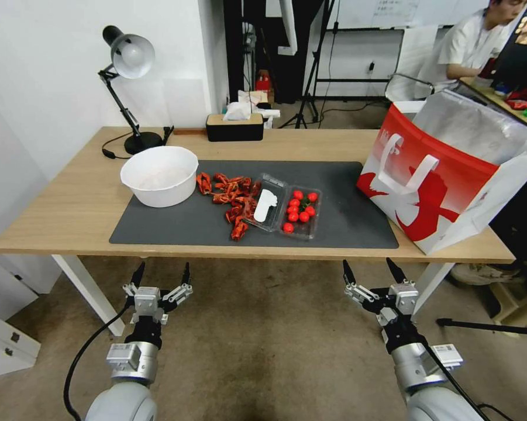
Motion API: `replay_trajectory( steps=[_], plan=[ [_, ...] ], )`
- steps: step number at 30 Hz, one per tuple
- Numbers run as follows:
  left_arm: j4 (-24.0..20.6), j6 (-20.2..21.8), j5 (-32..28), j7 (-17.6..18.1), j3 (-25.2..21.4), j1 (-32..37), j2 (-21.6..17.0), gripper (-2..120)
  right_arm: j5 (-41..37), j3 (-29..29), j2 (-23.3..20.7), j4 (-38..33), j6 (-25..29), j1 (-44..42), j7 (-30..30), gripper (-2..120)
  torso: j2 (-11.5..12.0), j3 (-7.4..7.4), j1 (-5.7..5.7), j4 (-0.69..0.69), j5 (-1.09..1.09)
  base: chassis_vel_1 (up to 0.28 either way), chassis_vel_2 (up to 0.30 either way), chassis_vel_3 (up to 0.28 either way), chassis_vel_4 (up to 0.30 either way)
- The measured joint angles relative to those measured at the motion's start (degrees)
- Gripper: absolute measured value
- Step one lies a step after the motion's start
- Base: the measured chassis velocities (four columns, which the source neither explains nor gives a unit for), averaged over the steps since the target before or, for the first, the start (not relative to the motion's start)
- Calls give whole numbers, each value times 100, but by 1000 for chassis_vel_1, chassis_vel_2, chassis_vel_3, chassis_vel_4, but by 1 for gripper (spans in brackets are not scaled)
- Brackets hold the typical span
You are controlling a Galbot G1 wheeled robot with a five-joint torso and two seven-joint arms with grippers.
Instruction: Pick up the trash from the table and place it into the takeout bag.
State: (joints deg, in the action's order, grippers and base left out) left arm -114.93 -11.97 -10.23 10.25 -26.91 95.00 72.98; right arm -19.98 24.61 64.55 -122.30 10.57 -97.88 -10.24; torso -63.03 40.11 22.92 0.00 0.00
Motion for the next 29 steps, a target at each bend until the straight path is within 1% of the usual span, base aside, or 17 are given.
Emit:
replay_trajectory(
  steps=[29],
  plan=[
    [-7, 6, -6, 0, 2, -2, -4, 100, -1, 4, 0, -5, 0, -1, 0, 100, 0, 0, 0, 0, 0, 0, 0, 0, 0]
  ],
)
